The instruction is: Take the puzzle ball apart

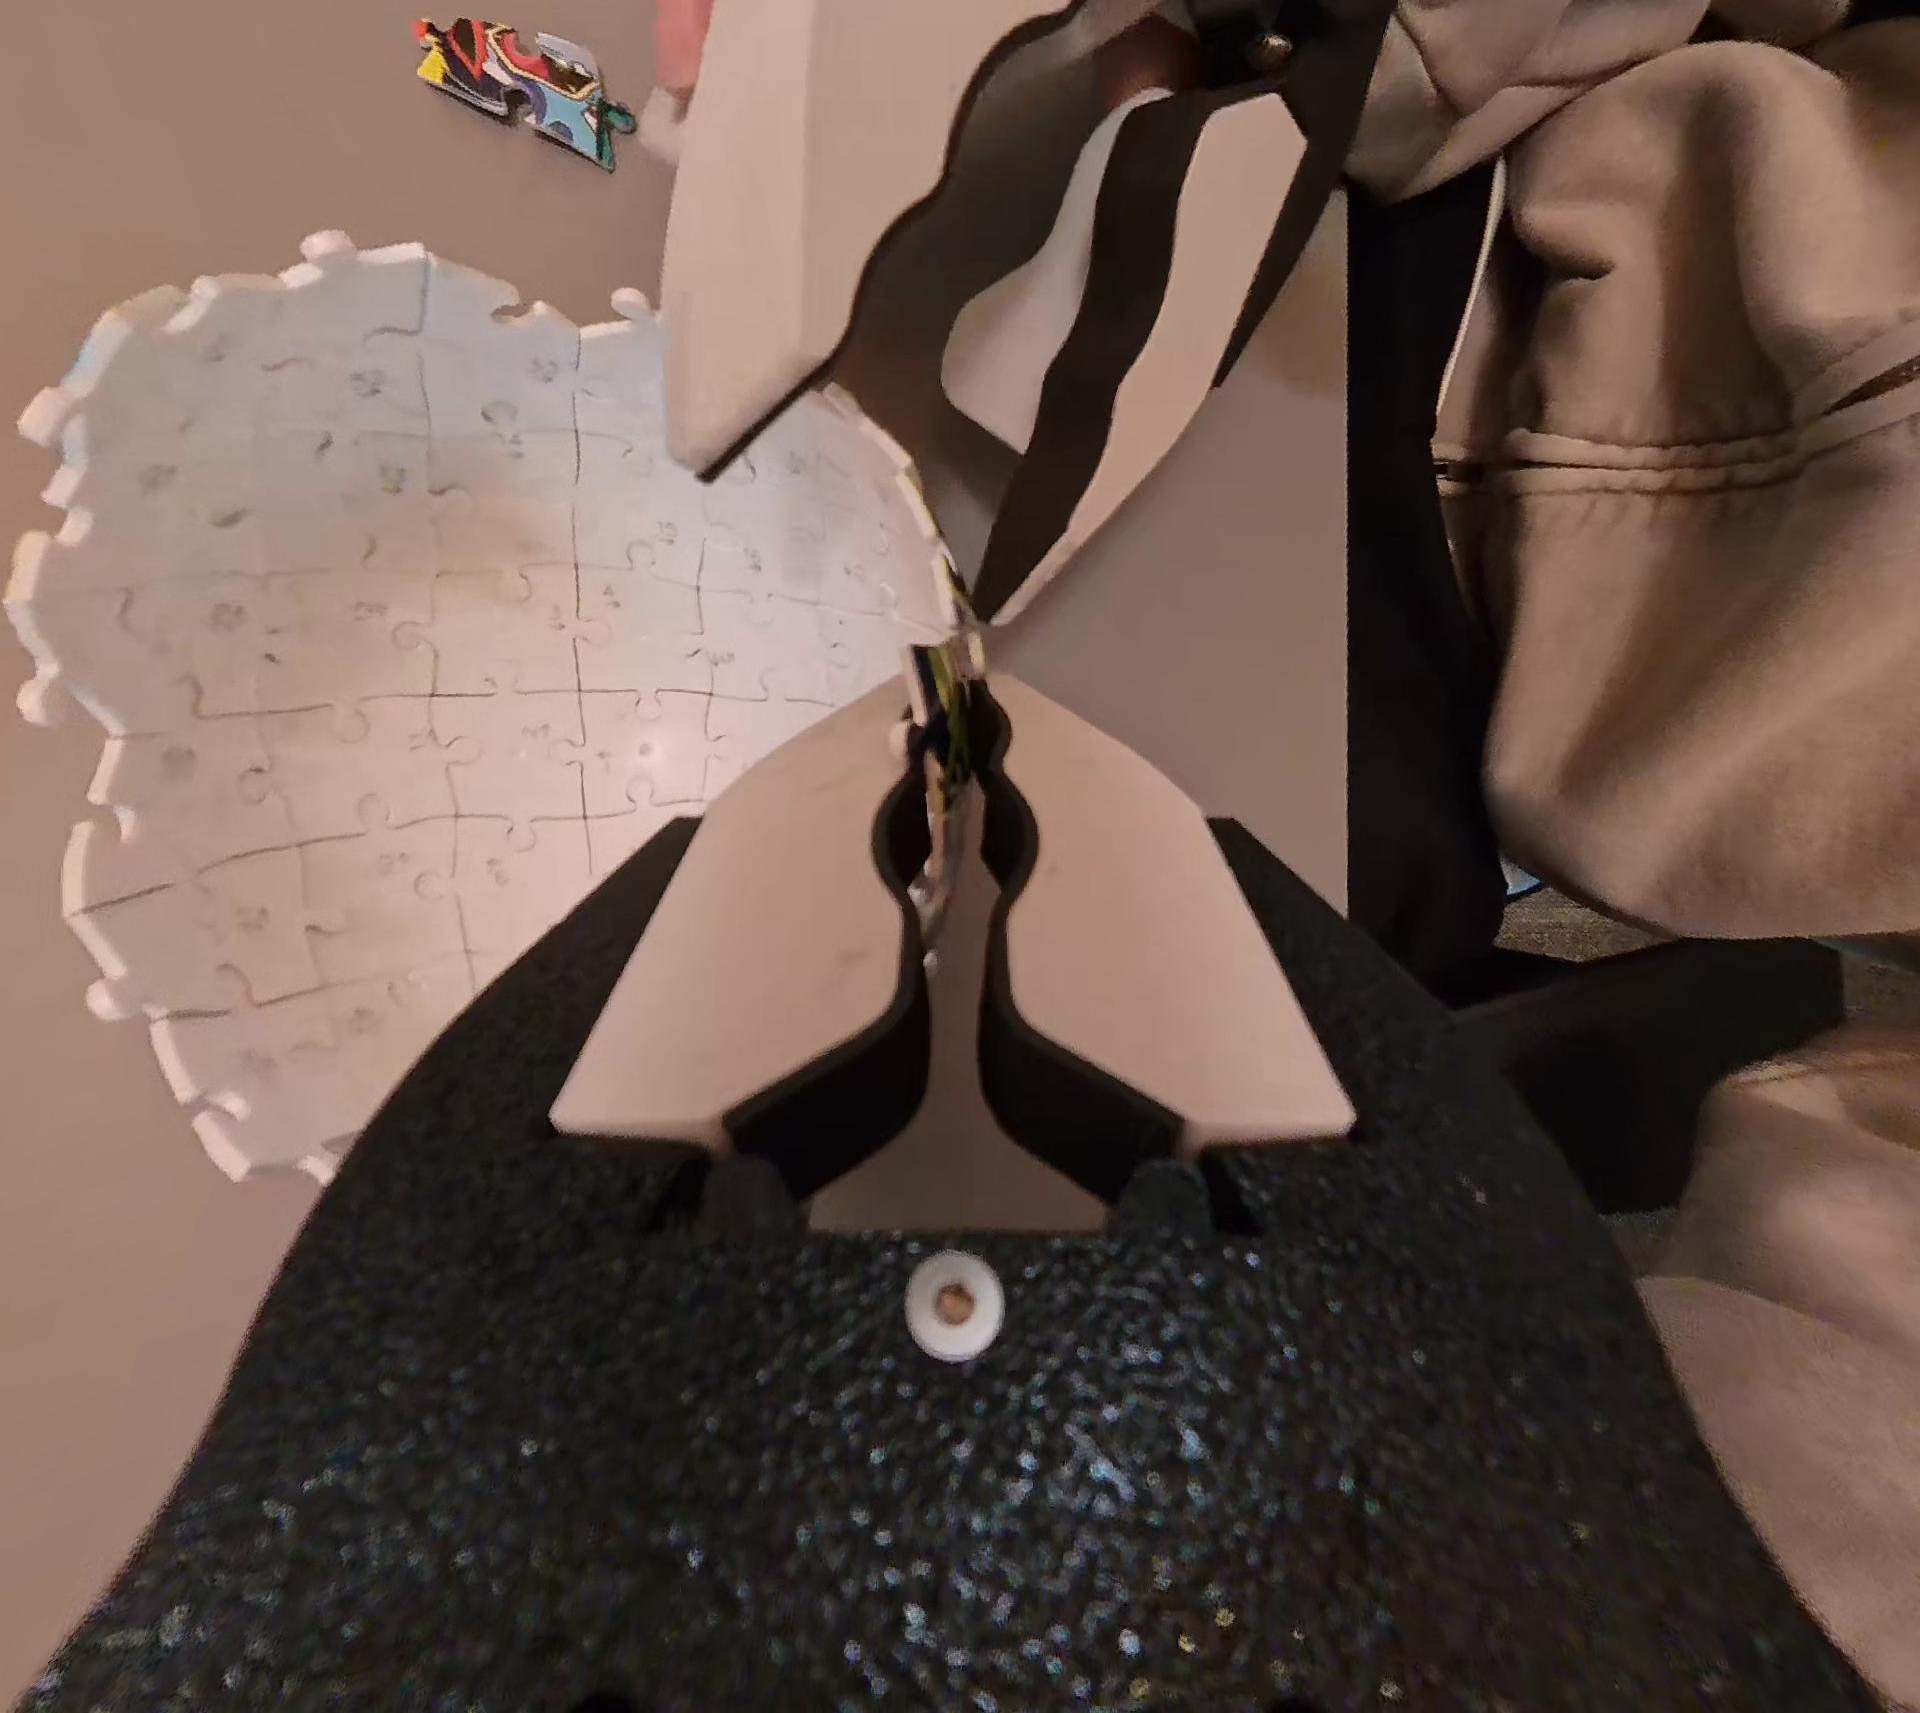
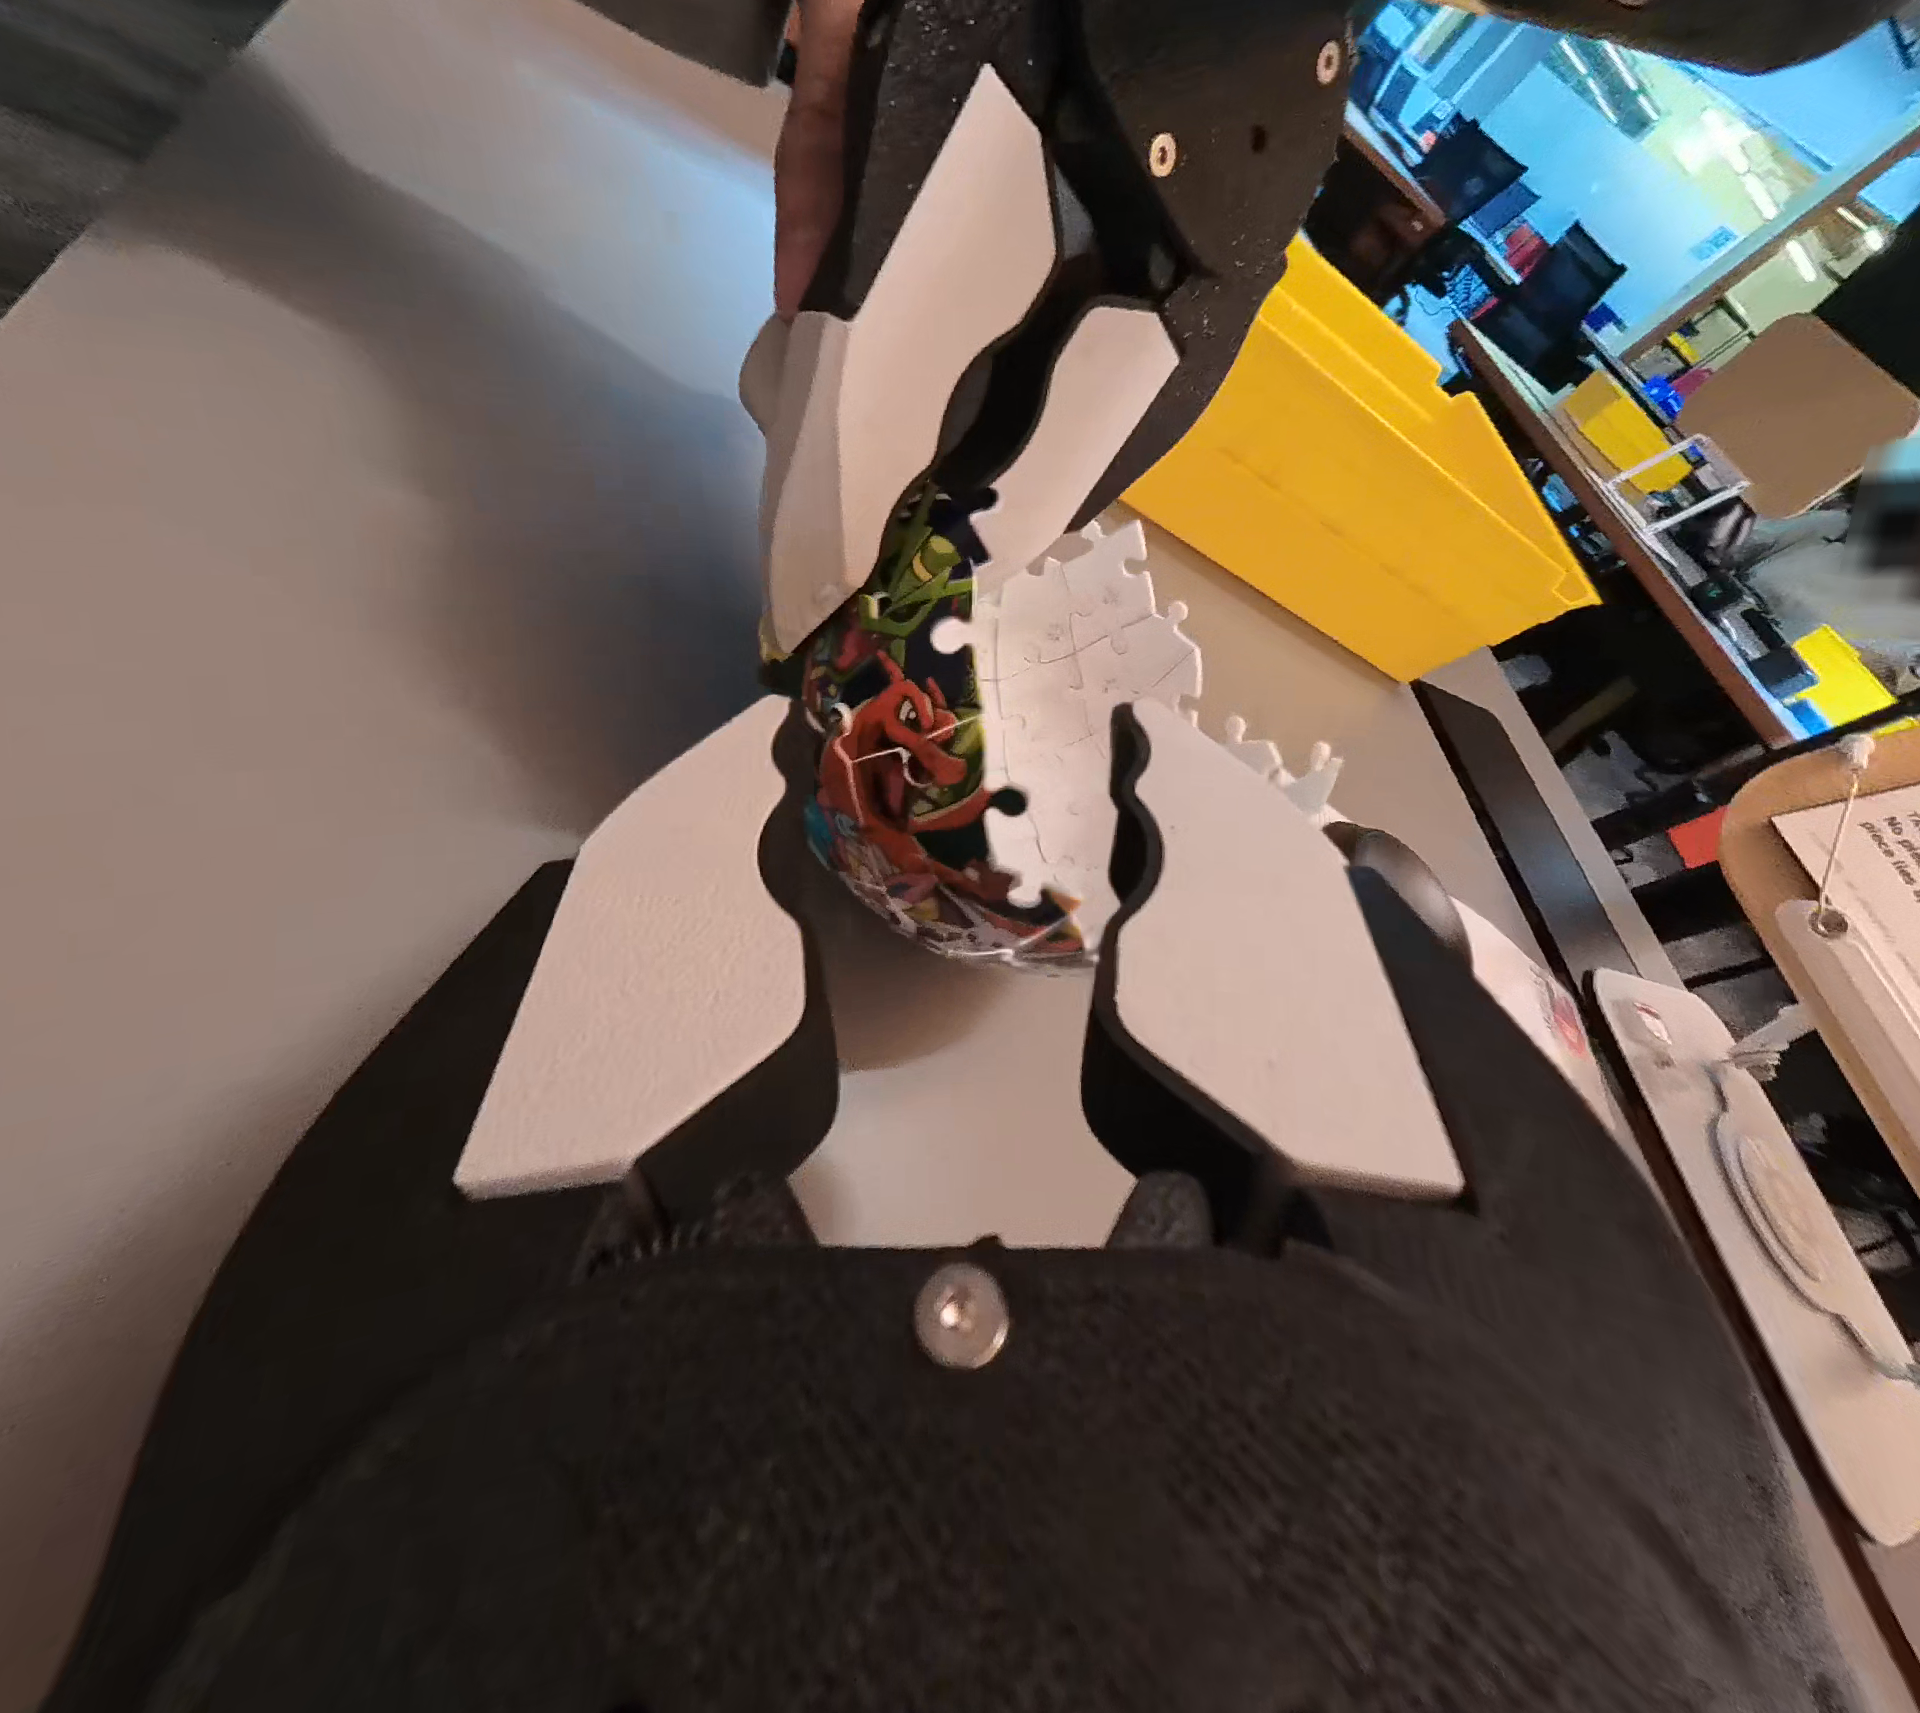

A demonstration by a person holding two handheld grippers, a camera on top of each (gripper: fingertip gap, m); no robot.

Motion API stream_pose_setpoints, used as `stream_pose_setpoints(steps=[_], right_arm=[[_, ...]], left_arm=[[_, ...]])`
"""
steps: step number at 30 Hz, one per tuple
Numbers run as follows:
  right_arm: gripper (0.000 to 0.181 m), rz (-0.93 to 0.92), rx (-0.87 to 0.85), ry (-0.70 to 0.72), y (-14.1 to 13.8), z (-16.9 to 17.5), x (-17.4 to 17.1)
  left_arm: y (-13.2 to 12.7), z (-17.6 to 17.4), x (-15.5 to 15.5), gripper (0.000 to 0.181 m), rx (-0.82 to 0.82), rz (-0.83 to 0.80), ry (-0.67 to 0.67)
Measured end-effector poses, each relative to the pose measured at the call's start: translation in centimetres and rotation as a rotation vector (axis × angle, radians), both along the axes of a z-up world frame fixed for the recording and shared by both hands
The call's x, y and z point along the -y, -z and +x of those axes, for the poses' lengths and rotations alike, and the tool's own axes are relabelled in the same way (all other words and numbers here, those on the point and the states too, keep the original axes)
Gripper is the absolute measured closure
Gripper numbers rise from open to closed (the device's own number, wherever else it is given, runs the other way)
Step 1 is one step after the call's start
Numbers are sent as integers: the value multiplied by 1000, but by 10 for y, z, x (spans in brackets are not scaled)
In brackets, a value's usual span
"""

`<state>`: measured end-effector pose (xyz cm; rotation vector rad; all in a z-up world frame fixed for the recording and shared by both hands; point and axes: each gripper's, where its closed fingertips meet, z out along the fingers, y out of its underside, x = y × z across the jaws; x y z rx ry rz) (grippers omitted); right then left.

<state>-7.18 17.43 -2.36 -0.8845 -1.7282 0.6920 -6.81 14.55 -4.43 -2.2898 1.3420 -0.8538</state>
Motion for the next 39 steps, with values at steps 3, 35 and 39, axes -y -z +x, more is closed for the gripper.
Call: stream_pose_setpoints(steps=[3, 35, 39], right_arm=[[124, -6, 35, -27, 3, -5, -1], [158, -90, -7, -116, -4, -5, 6], [162, -97, -7, -118, -4, -4, 7]], left_arm=[[2, -2, 0, 178, -21, 1, 6], [7, -7, -7, 178, -157, 62, 97], [7, -8, -8, 178, -182, 86, 104]])
